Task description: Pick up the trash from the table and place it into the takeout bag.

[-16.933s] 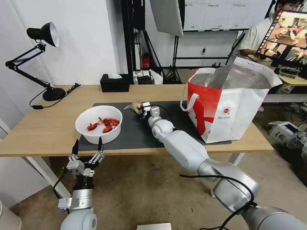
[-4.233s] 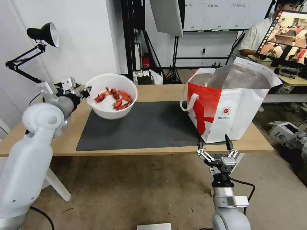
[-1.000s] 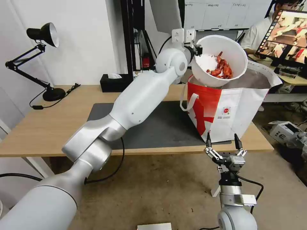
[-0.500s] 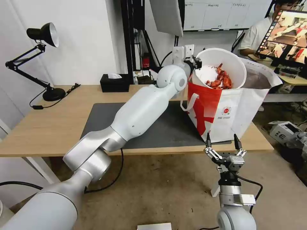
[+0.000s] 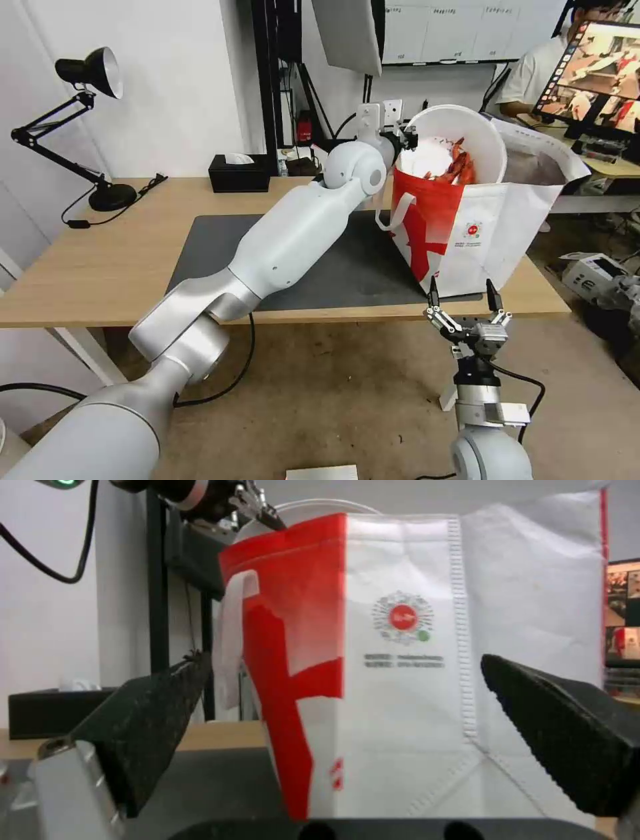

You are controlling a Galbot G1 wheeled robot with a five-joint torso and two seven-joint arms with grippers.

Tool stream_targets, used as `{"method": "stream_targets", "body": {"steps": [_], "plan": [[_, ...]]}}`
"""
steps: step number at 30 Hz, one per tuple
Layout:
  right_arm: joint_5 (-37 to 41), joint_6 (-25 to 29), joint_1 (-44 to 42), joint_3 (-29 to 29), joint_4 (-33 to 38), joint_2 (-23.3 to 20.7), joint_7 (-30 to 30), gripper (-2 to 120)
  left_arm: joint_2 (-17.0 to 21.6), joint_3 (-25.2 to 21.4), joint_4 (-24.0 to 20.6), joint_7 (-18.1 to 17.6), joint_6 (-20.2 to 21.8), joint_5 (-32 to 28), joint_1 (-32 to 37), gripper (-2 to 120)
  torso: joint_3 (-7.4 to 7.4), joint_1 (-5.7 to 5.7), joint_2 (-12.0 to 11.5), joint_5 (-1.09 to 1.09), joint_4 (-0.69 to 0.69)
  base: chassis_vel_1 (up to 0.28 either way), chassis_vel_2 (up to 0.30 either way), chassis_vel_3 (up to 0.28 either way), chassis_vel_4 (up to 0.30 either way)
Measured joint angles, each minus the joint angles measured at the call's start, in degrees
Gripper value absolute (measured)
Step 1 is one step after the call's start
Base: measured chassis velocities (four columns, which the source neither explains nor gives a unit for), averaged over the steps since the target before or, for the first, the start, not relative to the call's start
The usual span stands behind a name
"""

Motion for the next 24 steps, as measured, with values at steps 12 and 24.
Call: {"method": "stream_targets", "body": {"steps": [12,24], "plan": [[-0.2,0.0,0.4,0.3,-0.5,0.1,0.0,100,1.9,0.4,-3.6,2.4,4.6,-3.6,0.9,76,0.0,0.0,0.0,0.0,0.0,0.0,0.0,0.0,0.0],[-0.2,0.0,0.2,0.5,-0.4,0.3,0.0,100,3.8,-0.6,-7.4,1.4,4.9,-3.1,2.2,100,0.0,0.0,0.0,0.0,-0.01,0.0,0.0,0.0,0.0]]}}
